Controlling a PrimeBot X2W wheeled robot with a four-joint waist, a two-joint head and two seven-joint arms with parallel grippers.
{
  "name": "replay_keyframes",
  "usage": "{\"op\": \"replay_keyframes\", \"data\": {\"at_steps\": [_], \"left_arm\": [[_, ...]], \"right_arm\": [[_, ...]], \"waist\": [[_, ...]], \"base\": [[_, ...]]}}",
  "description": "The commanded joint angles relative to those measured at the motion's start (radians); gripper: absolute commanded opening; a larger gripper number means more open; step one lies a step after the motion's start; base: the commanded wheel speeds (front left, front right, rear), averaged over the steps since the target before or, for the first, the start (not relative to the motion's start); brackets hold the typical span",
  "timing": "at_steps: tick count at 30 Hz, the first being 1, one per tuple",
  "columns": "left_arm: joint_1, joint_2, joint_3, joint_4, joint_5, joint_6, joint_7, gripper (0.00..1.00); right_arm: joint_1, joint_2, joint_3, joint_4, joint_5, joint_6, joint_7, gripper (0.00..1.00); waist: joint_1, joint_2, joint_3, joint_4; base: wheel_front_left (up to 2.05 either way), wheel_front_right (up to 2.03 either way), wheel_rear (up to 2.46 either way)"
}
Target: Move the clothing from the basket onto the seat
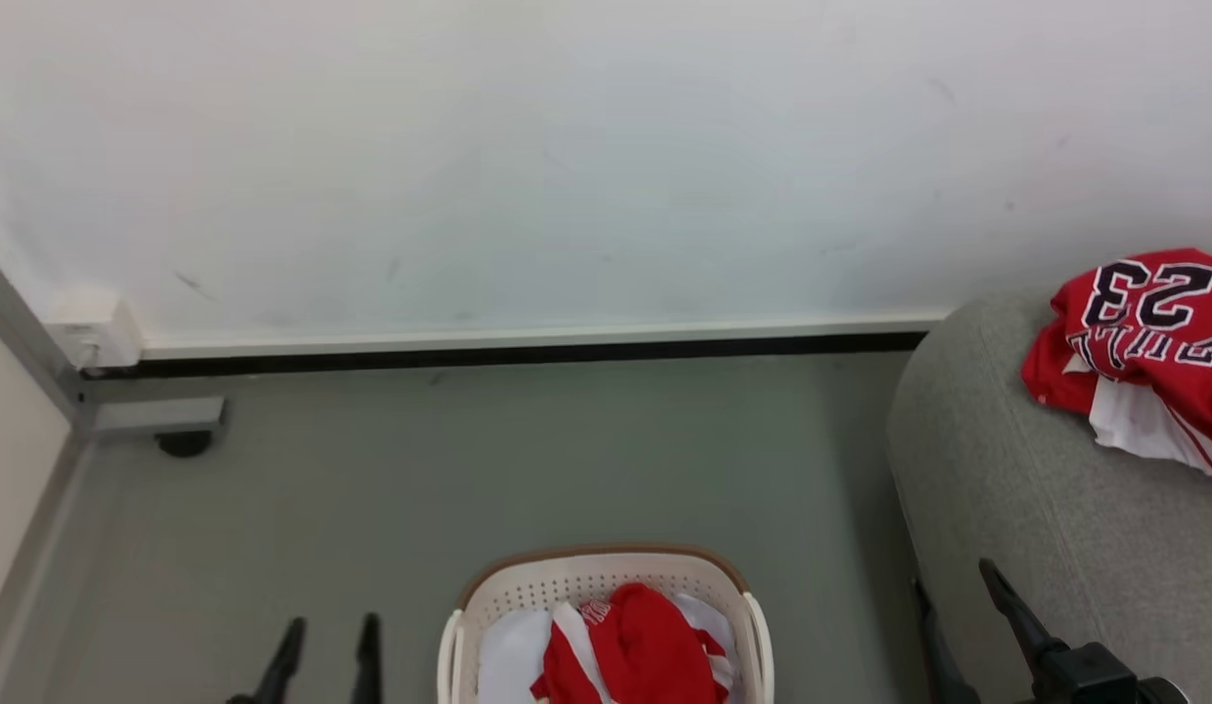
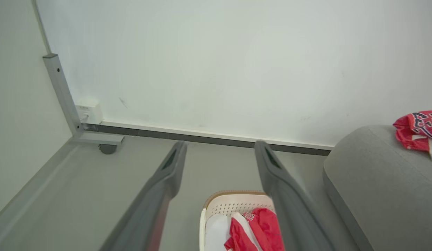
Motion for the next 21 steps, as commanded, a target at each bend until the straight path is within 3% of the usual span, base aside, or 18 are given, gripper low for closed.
{"op": "replay_keyframes", "data": {"at_steps": [1,10,21], "left_arm": [[-0.014,-0.002,-0.006,0.011,0.008,-0.008,0.000,1.00],[-0.300,-0.017,-0.113,0.235,0.052,-0.106,0.000,1.00],[-0.583,-0.007,-0.259,0.505,0.090,-0.140,0.103,1.00]], "right_arm": [[-0.008,-0.002,0.002,0.003,-0.004,-0.002,-0.002,1.00],[-0.095,-0.002,0.004,-0.026,-0.032,-0.002,-0.001,1.00],[-0.204,-0.002,0.068,-0.090,0.024,-0.002,-0.002,1.00]], "waist": [[0.0001,-0.0001,0.027,-0.022],[0.0001,-0.0001,0.255,-0.110],[0.0001,-0.0001,0.488,-0.201]], "base": [[0.00,0.00,0.00],[0.00,0.00,0.00],[0.00,0.00,0.00]]}}
